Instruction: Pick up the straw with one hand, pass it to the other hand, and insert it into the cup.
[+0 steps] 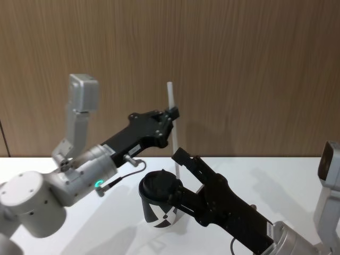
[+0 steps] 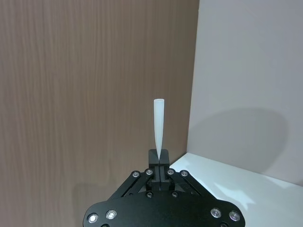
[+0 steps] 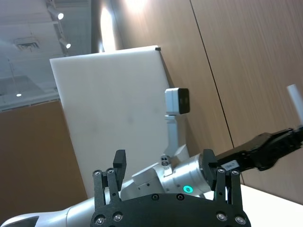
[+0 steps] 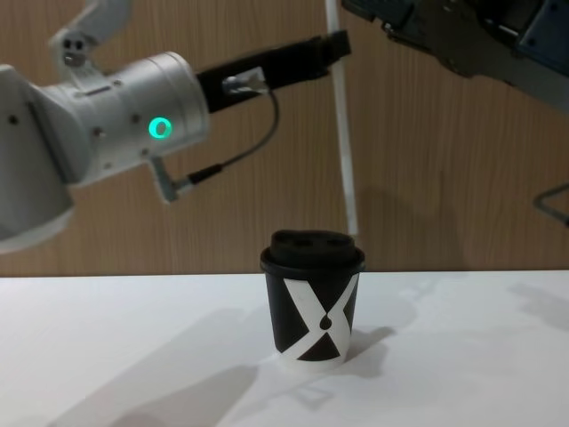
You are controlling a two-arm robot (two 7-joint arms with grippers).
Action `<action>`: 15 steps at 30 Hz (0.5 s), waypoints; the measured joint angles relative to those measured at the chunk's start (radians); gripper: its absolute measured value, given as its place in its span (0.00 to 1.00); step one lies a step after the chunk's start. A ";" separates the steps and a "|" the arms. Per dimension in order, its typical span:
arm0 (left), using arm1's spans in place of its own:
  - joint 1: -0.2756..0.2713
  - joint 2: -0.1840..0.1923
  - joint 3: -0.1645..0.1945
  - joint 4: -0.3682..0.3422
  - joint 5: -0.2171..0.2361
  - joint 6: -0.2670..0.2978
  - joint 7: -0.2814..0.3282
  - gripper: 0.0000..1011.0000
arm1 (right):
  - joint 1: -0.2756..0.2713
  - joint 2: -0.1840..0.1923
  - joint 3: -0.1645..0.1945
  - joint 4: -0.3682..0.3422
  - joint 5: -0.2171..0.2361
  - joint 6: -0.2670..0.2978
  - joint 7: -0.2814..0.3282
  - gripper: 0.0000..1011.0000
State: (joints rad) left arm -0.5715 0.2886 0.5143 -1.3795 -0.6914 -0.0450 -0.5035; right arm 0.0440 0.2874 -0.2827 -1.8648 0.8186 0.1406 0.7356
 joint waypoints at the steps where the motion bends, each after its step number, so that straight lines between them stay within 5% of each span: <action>1: -0.005 -0.007 0.003 0.011 0.002 -0.004 -0.002 0.00 | 0.000 0.000 0.000 0.000 0.000 0.000 0.000 0.99; 15: -0.066 -0.088 0.026 0.138 0.036 -0.054 -0.026 0.00 | 0.000 0.000 0.000 0.000 0.000 0.000 0.000 0.99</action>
State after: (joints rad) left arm -0.6372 0.2007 0.5401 -1.2413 -0.6552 -0.0985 -0.5297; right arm 0.0440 0.2874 -0.2827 -1.8648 0.8187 0.1407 0.7356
